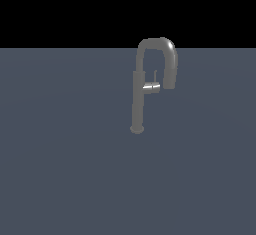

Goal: Turn on the faucet by rotating a designated handle.

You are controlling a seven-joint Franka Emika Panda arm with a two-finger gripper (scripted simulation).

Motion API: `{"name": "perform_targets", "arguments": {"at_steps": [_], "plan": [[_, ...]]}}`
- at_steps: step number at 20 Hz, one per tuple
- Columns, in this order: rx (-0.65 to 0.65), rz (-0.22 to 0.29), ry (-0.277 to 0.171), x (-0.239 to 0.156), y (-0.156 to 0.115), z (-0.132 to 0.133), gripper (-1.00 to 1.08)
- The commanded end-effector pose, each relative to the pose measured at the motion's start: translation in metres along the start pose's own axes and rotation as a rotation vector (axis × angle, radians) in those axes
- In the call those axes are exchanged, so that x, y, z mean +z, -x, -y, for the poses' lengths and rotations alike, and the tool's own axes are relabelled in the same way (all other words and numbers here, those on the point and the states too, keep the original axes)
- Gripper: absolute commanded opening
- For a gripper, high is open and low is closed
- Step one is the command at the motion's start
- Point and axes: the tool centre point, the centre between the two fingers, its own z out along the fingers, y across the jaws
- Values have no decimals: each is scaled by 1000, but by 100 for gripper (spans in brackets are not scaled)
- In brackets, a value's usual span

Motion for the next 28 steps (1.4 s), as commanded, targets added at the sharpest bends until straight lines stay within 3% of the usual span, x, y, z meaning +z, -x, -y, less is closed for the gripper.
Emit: {"name": "perform_targets", "arguments": {"at_steps": [1, 14, 28], "plan": [[33, 44, -33, 0, -15, 0, -100], [213, 285, -217, 15, -96, -8, -100], [440, 585, -448, 61, -183, -30, -100]]}}
